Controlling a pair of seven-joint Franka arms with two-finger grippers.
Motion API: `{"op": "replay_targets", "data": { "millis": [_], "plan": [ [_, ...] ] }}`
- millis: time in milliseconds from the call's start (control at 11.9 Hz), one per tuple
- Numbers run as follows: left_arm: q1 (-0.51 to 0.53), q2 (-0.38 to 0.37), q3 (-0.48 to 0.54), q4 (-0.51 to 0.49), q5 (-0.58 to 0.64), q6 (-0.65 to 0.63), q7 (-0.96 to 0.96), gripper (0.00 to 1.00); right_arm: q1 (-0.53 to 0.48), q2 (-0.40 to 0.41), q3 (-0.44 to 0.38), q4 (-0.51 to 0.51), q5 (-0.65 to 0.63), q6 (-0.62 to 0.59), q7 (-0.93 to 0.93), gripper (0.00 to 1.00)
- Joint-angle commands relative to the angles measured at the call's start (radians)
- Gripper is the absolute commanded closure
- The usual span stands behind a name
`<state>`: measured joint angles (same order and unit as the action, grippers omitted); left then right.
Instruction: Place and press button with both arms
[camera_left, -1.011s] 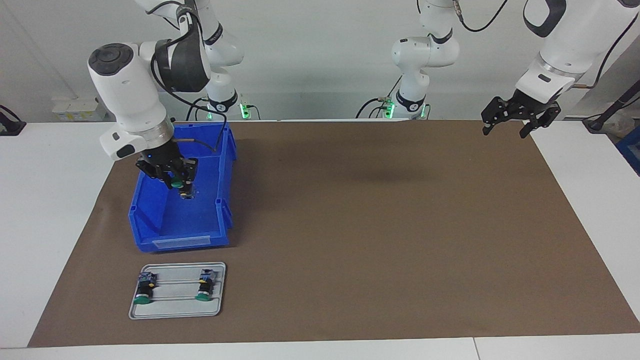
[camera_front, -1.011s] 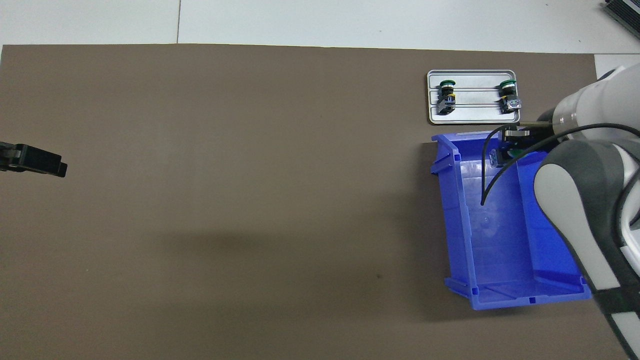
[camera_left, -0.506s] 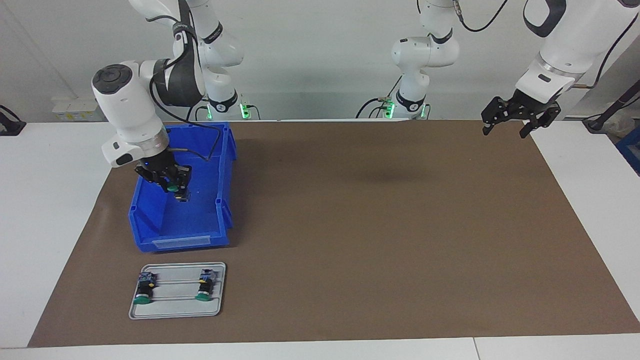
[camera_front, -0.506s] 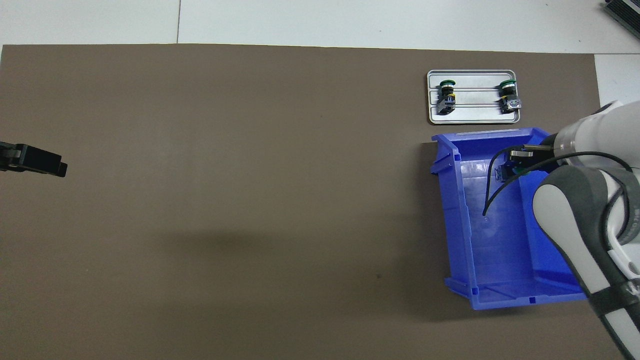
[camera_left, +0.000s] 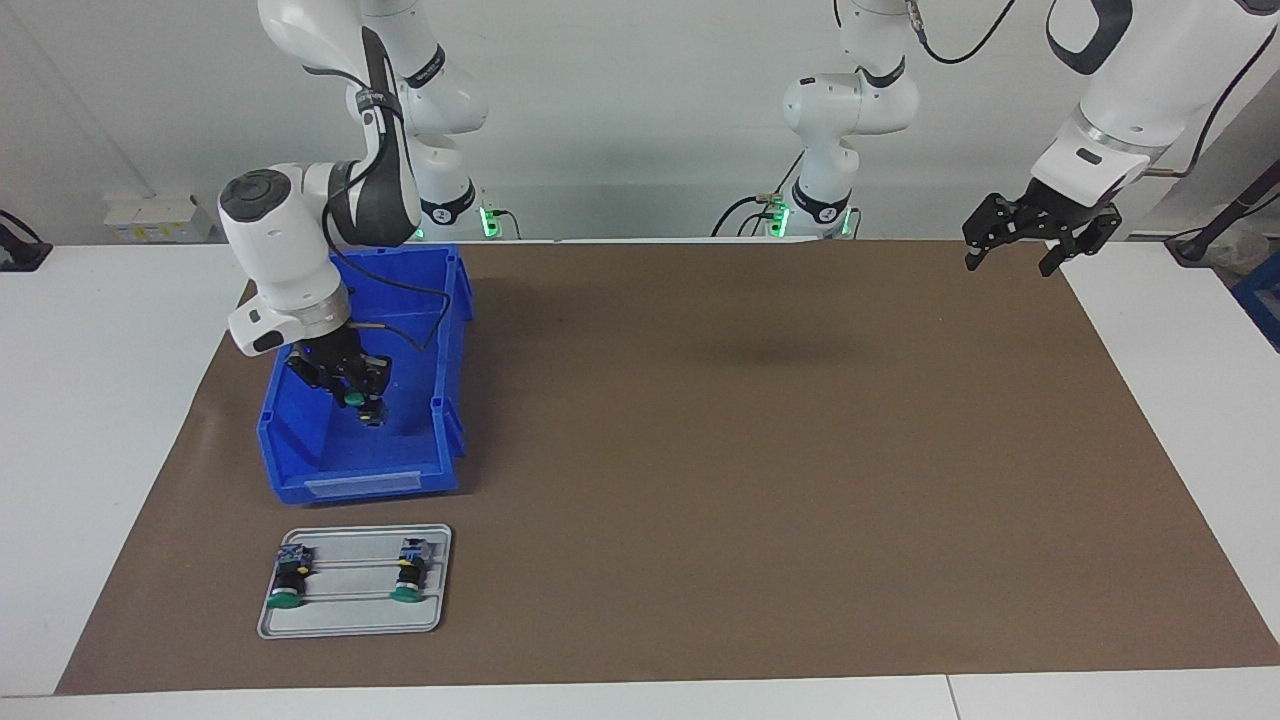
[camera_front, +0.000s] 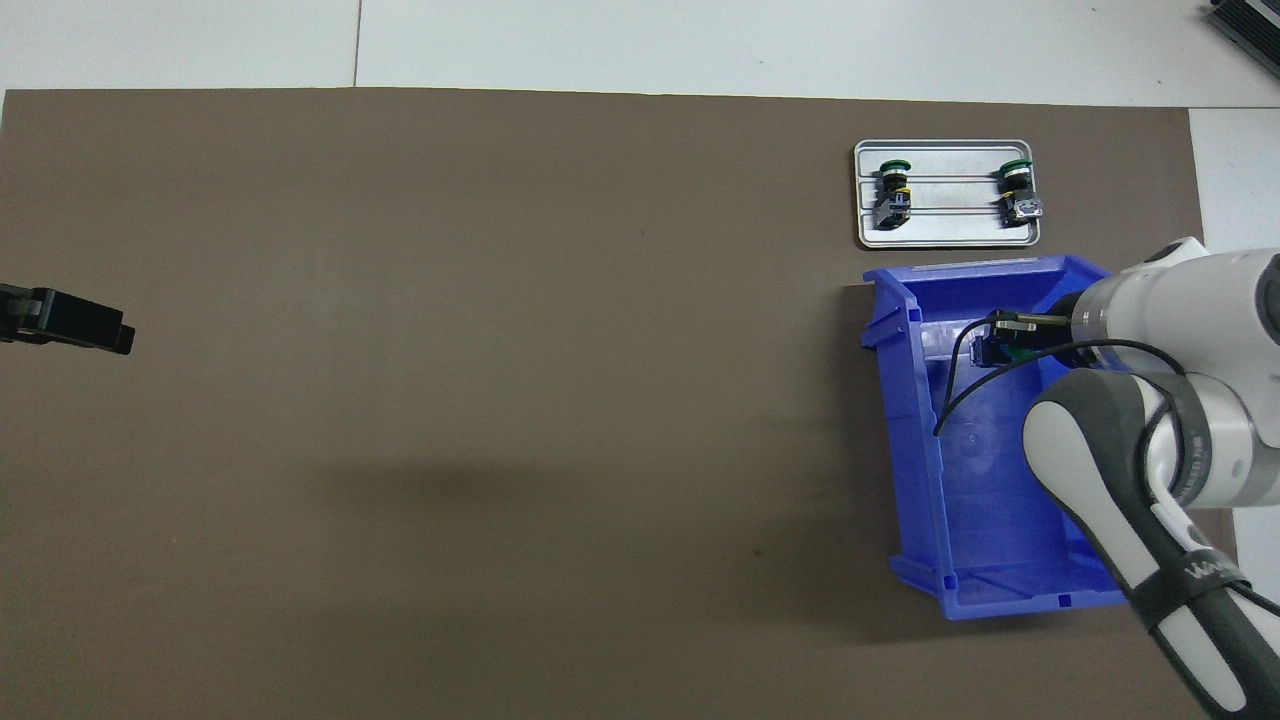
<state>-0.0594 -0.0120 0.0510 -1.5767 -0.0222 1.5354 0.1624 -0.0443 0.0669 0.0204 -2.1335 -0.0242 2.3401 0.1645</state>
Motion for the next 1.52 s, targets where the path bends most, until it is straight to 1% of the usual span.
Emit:
{"op": "replay_targets", "data": {
  "millis": [0, 169, 337, 506, 590, 674, 759, 927, 1096, 1264, 1349, 1433],
  "plan": [
    [0.006, -0.026, -0.007, -0.029, 0.019, 0.005, -0.011, 0.00, 0.001, 0.042, 0.013, -0.023, 0.013, 0.087, 0.042, 1.00],
    [0.006, -0.026, -0.007, -0.029, 0.019, 0.003, -0.011, 0.00, -0.003, 0.045, 0.013, -0.025, 0.013, 0.088, 0.037, 1.00],
    [0.006, -0.026, -0.007, -0.029, 0.019, 0.003, -0.011, 0.00, -0.014, 0.050, 0.013, -0.061, 0.015, 0.151, 0.038, 1.00],
    [0.006, -0.026, -0.007, -0.029, 0.019, 0.003, -0.011, 0.00, -0.012, 0.050, 0.013, -0.069, 0.015, 0.160, 0.040, 1.00],
    [0.006, -0.026, -0.007, -0.029, 0.019, 0.003, -0.011, 0.00, -0.011, 0.051, 0.013, -0.069, 0.015, 0.160, 0.041, 0.94],
    [0.006, -0.026, -0.007, -0.029, 0.019, 0.005, -0.011, 0.00, -0.008, 0.051, 0.013, -0.068, 0.015, 0.160, 0.041, 0.82],
    [0.006, -0.026, -0.007, -0.029, 0.019, 0.005, -0.011, 0.00, -0.005, 0.051, 0.013, -0.068, 0.015, 0.160, 0.056, 0.75],
    [0.006, -0.026, -0.007, -0.029, 0.019, 0.003, -0.011, 0.00, 0.000, 0.051, 0.013, -0.068, 0.015, 0.159, 0.070, 0.67],
    [0.006, -0.026, -0.007, -0.029, 0.019, 0.005, -0.011, 0.00, -0.002, 0.051, 0.013, -0.068, 0.015, 0.159, 0.070, 0.53],
    [0.006, -0.026, -0.007, -0.029, 0.019, 0.003, -0.011, 0.00, 0.000, 0.051, 0.013, -0.068, 0.015, 0.159, 0.070, 0.44],
    [0.006, -0.026, -0.007, -0.029, 0.019, 0.003, -0.011, 0.00, 0.000, 0.051, 0.013, -0.068, 0.015, 0.159, 0.070, 0.43],
    [0.006, -0.026, -0.007, -0.029, 0.019, 0.003, -0.011, 0.00, 0.000, 0.051, 0.013, -0.068, 0.015, 0.159, 0.072, 0.38]
  ]
}}
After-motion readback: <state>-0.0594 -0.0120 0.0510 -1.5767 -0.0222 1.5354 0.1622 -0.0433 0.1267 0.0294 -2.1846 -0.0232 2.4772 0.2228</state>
